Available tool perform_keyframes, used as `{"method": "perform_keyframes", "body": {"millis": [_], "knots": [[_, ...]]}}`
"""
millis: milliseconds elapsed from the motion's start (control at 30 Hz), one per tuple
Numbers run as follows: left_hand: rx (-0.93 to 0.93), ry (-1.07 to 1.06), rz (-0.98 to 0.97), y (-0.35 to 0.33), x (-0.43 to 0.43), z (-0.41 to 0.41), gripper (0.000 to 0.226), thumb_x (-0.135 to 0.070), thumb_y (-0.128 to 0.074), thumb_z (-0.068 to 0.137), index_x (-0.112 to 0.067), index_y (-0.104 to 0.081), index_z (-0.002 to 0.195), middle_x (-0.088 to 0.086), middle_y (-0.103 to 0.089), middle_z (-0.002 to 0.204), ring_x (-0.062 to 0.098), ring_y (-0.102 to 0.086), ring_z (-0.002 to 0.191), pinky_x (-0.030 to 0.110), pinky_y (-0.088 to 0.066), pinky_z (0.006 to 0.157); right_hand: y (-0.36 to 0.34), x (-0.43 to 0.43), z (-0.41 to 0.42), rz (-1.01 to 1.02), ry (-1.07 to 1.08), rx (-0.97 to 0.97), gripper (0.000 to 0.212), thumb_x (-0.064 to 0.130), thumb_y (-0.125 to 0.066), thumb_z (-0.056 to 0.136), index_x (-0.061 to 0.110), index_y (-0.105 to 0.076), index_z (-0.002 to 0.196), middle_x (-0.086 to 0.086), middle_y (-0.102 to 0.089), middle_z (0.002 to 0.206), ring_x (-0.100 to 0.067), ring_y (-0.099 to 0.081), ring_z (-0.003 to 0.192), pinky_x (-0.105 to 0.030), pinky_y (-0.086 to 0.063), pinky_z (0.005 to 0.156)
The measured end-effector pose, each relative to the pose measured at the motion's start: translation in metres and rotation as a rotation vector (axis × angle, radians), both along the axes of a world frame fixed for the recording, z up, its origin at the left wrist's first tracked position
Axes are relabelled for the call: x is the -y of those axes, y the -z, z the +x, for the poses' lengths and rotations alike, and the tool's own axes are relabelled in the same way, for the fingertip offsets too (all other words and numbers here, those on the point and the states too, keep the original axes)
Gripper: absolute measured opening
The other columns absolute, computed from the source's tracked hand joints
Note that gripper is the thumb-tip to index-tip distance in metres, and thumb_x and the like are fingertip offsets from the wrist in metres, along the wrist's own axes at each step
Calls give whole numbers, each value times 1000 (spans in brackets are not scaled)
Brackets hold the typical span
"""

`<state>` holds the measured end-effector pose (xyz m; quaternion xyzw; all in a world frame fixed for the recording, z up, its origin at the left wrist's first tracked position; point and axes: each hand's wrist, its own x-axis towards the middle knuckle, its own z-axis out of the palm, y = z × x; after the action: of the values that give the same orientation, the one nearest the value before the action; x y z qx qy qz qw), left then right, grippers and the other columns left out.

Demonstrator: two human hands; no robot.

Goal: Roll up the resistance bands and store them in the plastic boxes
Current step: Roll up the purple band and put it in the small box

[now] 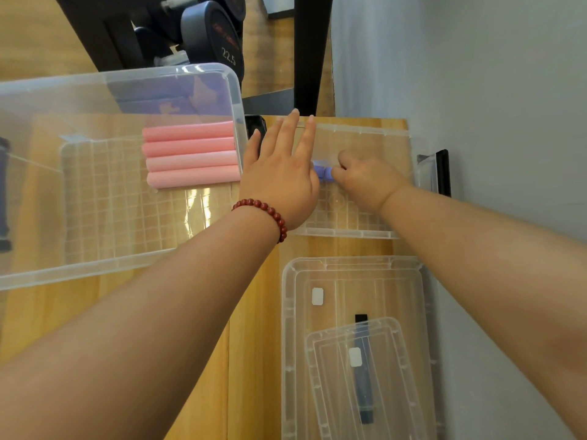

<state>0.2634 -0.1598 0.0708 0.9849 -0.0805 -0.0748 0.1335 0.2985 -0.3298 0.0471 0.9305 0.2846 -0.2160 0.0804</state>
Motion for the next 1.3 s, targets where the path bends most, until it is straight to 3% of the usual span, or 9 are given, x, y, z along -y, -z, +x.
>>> {"method": "perform_keyframes", "body": {"millis": [500, 900, 1000, 1067, 1200, 1300], "knots": [[-14, -8, 24, -2, 2, 0, 62, -30, -28, 102, -23, 1, 157, 3, 2, 165, 22, 3, 151, 42, 4, 121, 7, -1, -1, -29, 35, 12, 46, 11, -59, 95, 10, -44, 138, -14, -48, 119, -23, -44, 76, -28, -37, 66], [-50, 10, 57, -7, 3, -1, 62, -30, -26, 102, -23, 4, 156, 3, 6, 165, 23, 6, 151, 45, 5, 121, -12, -1, -5, -42, 34, 13, 36, 7, -55, 96, 5, -50, 131, -15, -52, 119, -23, -45, 76, -30, -35, 65], [-54, 15, 72, -9, 4, -3, 62, -31, -26, 102, -22, 4, 156, 4, 6, 165, 24, 7, 151, 46, 4, 122, -15, 1, -5, 39, 49, 68, 23, -1, -56, 93, -1, -58, 116, -20, -55, 114, -27, -48, 75, -33, -32, 64], [-57, 20, 83, -10, 5, -3, 62, -32, -25, 103, -22, 4, 156, 5, 7, 165, 24, 7, 151, 46, 4, 121, -14, 5, -5, 161, 54, 168, 18, -13, -68, 78, -5, -64, 93, -24, -60, 92, -24, -39, 62, -30, -31, 57], [-63, 33, 124, -14, 5, -2, 59, -37, -19, 104, -21, 5, 156, 5, 10, 164, 25, 11, 151, 46, 5, 121, -15, 8, -13, 331, 75, 320, 29, -18, -78, 57, -1, -60, 71, -19, -56, 68, -22, -41, 46, -24, -31, 49], [-57, 36, 126, -20, 5, -4, 58, -39, -16, 105, -23, 5, 156, 4, 11, 164, 25, 11, 151, 46, 5, 121, -21, 5, -29, 435, 80, 441, 35, -15, -84, 51, 4, -57, 64, -12, -52, 60, -16, -28, 45, -19, -26, 46]]}}
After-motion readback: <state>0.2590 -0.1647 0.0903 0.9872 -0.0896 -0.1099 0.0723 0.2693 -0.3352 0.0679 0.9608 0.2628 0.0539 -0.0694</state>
